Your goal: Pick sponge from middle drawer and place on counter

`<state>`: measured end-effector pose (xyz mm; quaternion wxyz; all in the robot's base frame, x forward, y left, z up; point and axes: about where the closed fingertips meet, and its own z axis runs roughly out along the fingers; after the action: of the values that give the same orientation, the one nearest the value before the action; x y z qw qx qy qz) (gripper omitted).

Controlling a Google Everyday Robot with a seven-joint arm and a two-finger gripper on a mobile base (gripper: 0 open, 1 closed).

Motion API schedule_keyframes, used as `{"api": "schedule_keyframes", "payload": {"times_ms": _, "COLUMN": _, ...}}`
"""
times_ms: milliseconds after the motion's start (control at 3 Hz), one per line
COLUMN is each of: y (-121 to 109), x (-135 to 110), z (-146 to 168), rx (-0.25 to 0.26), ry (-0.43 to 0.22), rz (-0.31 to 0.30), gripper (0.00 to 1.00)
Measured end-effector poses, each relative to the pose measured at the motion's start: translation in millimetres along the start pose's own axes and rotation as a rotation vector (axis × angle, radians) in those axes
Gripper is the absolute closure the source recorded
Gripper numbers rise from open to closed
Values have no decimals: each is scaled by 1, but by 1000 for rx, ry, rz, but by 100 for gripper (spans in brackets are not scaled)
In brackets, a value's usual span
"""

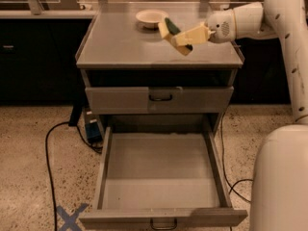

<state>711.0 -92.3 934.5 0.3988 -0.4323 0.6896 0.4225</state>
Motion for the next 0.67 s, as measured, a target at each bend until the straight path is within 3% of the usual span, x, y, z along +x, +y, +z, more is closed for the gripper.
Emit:
{"api": "schedule_keyframes", "payload": {"times_ms": 333, "y": -3, "x": -24, "z": -19, "rx": 41, "ry": -43, "rz": -41, "gripper": 100}}
{"api": "schedule_keyframes", "payload": {"times_ms": 667, "y": -3, "x": -24, "z": -19, "rx": 41, "ry": -43, "rz": -41, "gripper": 100}}
